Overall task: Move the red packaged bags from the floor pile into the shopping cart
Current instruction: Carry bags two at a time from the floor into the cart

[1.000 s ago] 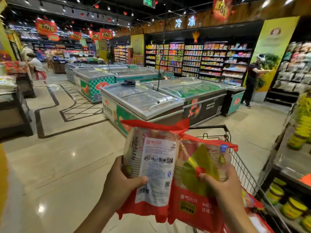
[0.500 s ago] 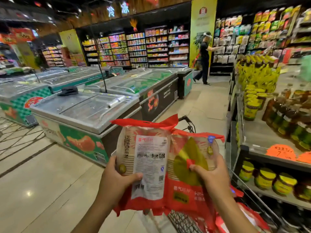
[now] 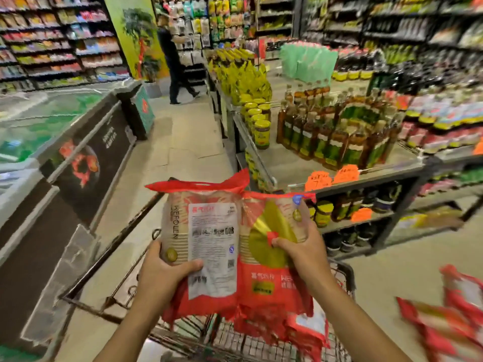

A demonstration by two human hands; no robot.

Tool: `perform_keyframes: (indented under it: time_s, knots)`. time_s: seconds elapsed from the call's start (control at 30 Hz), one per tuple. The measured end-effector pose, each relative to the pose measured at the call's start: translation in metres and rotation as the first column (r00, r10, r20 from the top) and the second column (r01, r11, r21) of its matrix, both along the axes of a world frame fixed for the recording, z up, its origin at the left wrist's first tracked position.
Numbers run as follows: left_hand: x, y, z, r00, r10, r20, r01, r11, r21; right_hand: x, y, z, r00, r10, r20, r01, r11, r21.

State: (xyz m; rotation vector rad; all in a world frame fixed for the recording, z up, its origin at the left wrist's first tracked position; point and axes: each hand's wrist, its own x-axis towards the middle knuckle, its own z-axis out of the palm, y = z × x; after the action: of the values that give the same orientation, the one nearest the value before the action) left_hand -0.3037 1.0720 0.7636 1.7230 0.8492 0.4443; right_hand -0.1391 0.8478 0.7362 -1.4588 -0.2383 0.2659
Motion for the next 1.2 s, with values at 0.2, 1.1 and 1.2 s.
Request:
perform_keyframes:
  time_s: [0.2,1.1,1.2]
  knots:
    - [0.069,0.066,-0.046,0.964,-0.257,-0.070,0.249,0.963,-0.101,0.013,0.022,-0.034,0.975,-0.201,-0.100,0.188,0.974,-0.124]
    - [0.213,0.157,-0.324,0.733,-0.270,-0.624,0.207,0.963,-0.174,0.131,-0.060,-0.349,0.601,-0.636,-0.485,0.178,0.697,-0.695]
    - [0.211,0.165,-0.318,0.748,-0.230,-0.623,0.192,0.973,-0.128,0.134,-0.054,-0.341,0.621,-0.645,-0.445,0.153,0.657,-0.738]
